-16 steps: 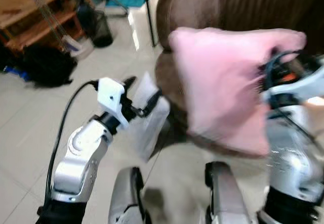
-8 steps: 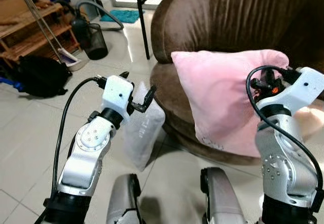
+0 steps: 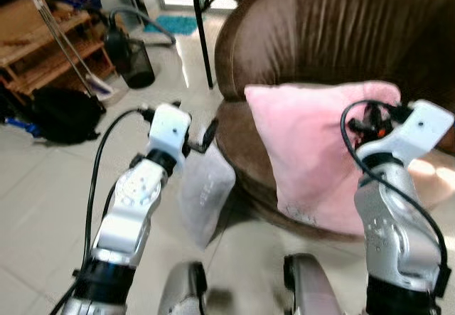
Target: Move the pillow to the sofa from floor
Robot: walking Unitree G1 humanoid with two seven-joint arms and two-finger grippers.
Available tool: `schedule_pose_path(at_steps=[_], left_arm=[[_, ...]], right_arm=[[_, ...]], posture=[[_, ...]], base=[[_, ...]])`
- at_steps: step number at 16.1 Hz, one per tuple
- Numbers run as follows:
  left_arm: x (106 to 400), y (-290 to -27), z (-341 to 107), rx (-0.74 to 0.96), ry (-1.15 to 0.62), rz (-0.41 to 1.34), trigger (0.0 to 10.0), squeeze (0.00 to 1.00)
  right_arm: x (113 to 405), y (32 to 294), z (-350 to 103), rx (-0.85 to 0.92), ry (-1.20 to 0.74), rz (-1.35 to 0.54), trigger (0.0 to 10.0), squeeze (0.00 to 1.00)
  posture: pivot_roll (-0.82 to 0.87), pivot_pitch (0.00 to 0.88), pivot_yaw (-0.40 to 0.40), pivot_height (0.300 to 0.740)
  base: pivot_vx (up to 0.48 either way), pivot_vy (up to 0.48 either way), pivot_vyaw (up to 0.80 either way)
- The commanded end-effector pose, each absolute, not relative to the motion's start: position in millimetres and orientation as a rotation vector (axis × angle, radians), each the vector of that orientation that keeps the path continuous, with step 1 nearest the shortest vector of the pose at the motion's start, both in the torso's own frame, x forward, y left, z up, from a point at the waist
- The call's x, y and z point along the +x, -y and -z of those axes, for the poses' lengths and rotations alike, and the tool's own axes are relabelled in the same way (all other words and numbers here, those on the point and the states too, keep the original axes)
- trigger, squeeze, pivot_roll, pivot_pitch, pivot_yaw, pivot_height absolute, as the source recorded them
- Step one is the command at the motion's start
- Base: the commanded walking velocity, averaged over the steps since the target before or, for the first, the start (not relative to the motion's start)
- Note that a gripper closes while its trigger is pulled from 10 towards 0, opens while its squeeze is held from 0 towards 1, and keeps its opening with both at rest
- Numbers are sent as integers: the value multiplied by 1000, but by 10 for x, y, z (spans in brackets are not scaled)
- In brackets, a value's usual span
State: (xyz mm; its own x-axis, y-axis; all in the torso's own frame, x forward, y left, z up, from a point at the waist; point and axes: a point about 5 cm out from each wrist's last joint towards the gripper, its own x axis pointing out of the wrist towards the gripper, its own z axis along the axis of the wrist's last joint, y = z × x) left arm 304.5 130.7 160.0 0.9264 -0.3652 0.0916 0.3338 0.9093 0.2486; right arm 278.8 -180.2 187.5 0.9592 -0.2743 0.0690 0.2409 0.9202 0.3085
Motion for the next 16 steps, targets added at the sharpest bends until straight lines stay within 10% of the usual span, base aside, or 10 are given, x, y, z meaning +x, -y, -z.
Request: schedule_pose_path(at_steps=[1,16], left_arm=[[3065,-1348,-1584,249,126,345,10000,0],[3091,-1323,-1615,314,167,347,10000,0]], right_arm=[[2787,1762,-1986,304,171,253,10000,0],[2861,1696,-1773,133,60,287,10000,0]], posture=[[-105,0,130,686],[-94,0,124,740]], base=[[0,0,0],[0,-131,0]])
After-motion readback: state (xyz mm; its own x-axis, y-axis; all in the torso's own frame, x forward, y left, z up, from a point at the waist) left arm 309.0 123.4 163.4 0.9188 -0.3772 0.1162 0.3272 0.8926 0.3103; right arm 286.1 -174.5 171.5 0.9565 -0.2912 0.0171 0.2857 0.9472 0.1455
